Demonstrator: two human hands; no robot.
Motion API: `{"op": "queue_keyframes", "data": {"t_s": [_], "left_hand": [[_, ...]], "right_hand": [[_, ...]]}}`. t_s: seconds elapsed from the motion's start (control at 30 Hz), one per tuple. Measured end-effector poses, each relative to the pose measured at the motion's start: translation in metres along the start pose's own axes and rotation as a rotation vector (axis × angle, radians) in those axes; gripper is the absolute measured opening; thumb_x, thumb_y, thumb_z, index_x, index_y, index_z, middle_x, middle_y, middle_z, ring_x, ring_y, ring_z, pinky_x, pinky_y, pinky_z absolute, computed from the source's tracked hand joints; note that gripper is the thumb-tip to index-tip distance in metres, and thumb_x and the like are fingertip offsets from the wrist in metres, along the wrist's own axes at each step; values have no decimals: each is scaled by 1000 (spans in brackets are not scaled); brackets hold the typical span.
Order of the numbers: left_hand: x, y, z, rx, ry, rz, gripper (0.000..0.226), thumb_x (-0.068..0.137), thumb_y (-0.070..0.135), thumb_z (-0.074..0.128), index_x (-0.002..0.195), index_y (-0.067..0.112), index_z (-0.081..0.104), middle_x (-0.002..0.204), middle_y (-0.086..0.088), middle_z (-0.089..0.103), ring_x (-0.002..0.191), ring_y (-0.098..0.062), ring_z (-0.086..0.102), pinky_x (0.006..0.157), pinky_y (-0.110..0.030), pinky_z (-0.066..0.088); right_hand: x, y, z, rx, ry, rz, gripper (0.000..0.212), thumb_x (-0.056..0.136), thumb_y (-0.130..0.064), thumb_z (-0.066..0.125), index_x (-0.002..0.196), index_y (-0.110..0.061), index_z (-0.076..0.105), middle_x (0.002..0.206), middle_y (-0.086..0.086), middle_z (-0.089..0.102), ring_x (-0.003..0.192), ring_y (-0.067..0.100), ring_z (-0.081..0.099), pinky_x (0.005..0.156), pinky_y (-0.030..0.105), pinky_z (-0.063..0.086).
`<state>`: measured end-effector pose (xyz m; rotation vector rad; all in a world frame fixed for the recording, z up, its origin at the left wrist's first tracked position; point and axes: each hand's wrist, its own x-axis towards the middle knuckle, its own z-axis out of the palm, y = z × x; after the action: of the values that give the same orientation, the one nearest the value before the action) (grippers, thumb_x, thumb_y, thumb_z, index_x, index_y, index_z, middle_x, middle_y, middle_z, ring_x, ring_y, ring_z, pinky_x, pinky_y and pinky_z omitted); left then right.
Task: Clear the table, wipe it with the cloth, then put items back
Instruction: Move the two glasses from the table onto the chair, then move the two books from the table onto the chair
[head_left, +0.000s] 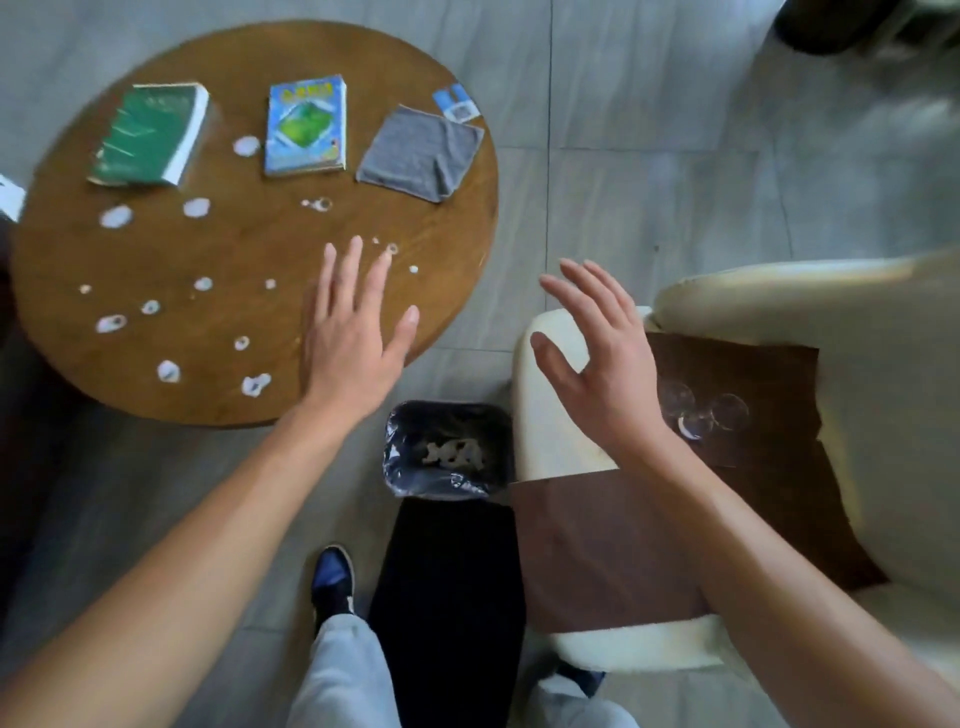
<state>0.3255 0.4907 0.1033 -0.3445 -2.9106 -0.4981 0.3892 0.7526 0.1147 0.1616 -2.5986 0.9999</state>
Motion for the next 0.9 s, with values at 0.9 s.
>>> {"op": "queue_keyframes", "data": {"t_s": [0.9], "left_hand": [[55, -392, -137, -10, 25, -139, 66, 103, 50, 37, 160, 17, 31, 171, -12, 17, 159, -35, 7, 126, -59, 13]], "right_hand": [[131, -247, 243, -133, -36, 69, 55, 96, -41, 62, 143, -14, 58, 158, 10, 46, 152, 32, 35, 121, 50, 33]]}}
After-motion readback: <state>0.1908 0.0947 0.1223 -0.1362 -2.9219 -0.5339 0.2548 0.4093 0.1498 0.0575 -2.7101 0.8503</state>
